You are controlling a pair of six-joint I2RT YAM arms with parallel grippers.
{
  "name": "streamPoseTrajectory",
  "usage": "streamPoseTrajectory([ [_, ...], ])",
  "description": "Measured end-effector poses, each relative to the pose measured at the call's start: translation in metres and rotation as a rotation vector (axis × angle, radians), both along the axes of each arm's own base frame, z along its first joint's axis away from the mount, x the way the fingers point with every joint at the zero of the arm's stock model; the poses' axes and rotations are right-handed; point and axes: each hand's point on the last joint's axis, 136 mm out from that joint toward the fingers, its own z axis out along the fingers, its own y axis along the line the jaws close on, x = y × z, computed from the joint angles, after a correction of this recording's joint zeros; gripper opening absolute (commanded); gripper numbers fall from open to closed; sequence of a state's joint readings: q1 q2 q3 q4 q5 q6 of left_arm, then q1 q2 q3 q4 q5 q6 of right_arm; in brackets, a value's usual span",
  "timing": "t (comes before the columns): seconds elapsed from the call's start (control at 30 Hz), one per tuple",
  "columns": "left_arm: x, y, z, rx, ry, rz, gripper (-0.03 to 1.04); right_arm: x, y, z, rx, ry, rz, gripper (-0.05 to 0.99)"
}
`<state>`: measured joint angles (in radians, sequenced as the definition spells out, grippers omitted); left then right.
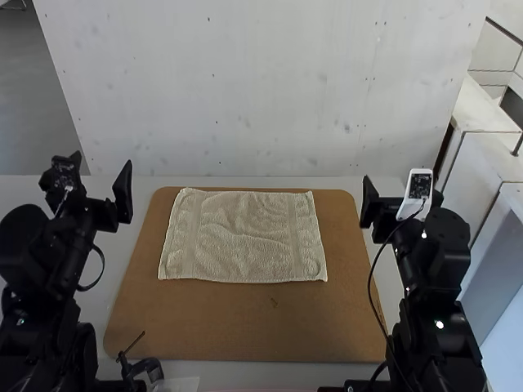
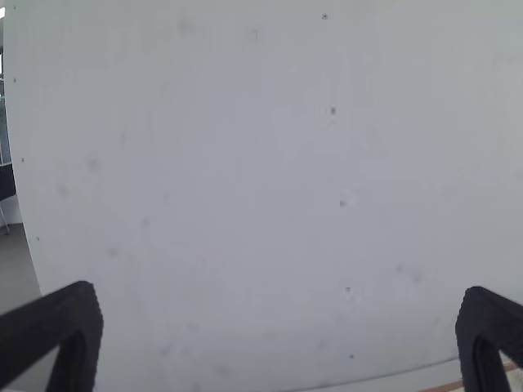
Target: Fold the towel.
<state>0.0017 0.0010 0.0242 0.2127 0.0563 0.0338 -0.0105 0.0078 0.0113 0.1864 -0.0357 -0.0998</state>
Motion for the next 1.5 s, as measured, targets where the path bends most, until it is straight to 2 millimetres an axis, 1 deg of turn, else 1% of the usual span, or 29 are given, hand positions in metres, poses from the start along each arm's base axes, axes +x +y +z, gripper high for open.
streamPoseTrajectory([
  [0.03,-0.001,-0.002,0.002,0.006,-0.009,-0.008,0.97,-0.001,0.000,0.008,-0.010,-0.032,-0.001,0.97],
  [0.1,-0.001,-0.004,0.003,0.013,-0.013,-0.021,0.97,-0.002,0.001,0.016,-0.024,-0.065,0.003,0.97],
  [0.17,-0.001,-0.008,0.002,0.022,-0.011,-0.043,0.97,-0.001,0.004,0.013,-0.036,-0.048,0.017,0.96],
  [0.27,-0.001,-0.012,0.001,0.028,0.001,-0.066,0.97,0.005,0.007,0.008,-0.039,0.022,0.039,0.96],
  [0.37,0.008,-0.015,-0.010,0.028,0.074,-0.085,0.97,0.012,0.009,0.017,-0.039,0.063,0.049,0.96],
  [0.43,0.013,-0.018,-0.012,0.028,0.111,-0.099,0.97,0.015,0.009,0.024,-0.039,0.078,0.054,0.96],
  [0.53,0.019,-0.020,-0.005,0.027,0.134,-0.106,0.97,0.019,0.010,0.035,-0.039,0.088,0.056,0.96],
  [0.57,0.021,-0.020,0.000,0.028,0.133,-0.108,0.97,0.020,0.010,0.037,-0.039,0.092,0.056,0.96],
  [0.67,0.029,-0.020,0.002,0.018,0.164,-0.110,0.97,0.025,0.010,0.038,-0.038,0.113,0.060,0.96],
  [0.77,0.038,-0.019,-0.002,0.000,0.209,-0.108,0.97,0.031,0.010,0.030,-0.036,0.156,0.061,0.96],
  [0.8,0.042,-0.018,-0.006,-0.007,0.229,-0.105,0.97,0.035,0.010,0.023,-0.035,0.184,0.062,0.96],
  [0.97,0.060,-0.011,-0.038,-0.034,0.362,-0.082,0.97,0.045,0.011,-0.005,-0.030,0.292,0.066,0.96],
  [1.03,0.064,-0.011,-0.047,-0.041,0.403,-0.082,0.97,0.049,0.011,-0.009,-0.029,0.316,0.067,0.97],
  [1.17,0.071,-0.009,-0.057,-0.048,0.449,-0.077,0.97,0.061,0.014,-0.011,-0.016,0.370,0.086,0.97],
  [1.3,0.082,-0.009,-0.064,-0.050,0.488,-0.077,0.96,0.076,0.014,-0.033,0.002,0.505,0.102,0.97],
  [1.4,0.092,-0.009,-0.077,-0.052,0.548,-0.076,0.96,0.087,0.008,-0.058,0.053,0.647,0.099,0.97],
  [1.47,0.100,-0.009,-0.085,-0.048,0.589,-0.076,0.96,0.093,0.007,-0.066,0.086,0.707,0.106,0.97],
  [1.5,0.105,-0.009,-0.087,-0.045,0.606,-0.076,0.95,0.099,0.007,-0.067,0.099,0.722,0.108,0.97],
])
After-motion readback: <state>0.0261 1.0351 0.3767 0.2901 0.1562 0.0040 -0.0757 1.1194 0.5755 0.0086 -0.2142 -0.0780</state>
